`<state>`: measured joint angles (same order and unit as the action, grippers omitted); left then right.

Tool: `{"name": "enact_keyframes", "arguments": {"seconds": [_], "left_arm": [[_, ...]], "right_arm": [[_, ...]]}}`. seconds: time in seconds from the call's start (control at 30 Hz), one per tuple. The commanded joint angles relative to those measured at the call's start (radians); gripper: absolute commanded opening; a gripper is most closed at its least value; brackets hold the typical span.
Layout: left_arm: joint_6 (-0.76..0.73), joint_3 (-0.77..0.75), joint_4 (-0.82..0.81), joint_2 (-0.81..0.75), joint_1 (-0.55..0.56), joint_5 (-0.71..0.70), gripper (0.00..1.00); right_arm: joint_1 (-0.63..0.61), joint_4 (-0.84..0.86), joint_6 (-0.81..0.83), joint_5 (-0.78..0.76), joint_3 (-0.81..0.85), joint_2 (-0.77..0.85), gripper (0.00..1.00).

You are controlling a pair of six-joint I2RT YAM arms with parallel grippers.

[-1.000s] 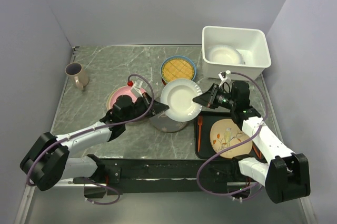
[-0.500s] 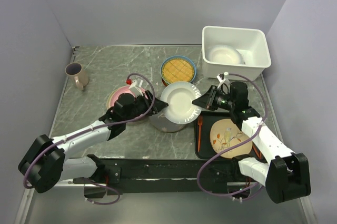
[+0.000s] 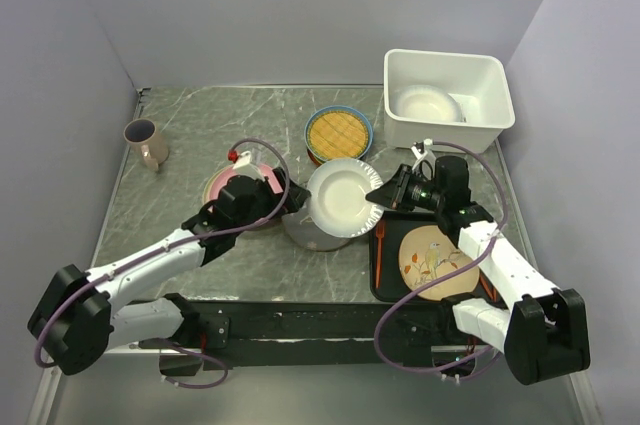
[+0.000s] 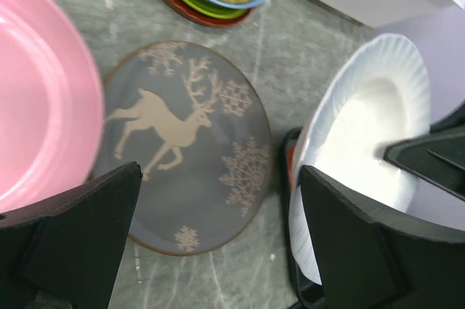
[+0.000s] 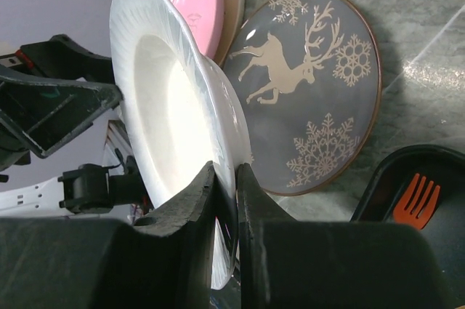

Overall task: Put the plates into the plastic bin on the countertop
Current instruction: Place the plate in the plastic bin.

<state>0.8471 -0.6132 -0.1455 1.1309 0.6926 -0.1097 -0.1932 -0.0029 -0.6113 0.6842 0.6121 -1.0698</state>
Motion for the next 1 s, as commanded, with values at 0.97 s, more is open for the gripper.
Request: {"name": "enact_keyframes", "arguments": {"seconds": [0.97], "left_arm": [[-0.029,0.016,0.100,-0.063,-0.002,-0.216,0.98]], "right_arm": [[0.087,0.073,-0.053,0.000,0.409,-0.232,0.00]]}}
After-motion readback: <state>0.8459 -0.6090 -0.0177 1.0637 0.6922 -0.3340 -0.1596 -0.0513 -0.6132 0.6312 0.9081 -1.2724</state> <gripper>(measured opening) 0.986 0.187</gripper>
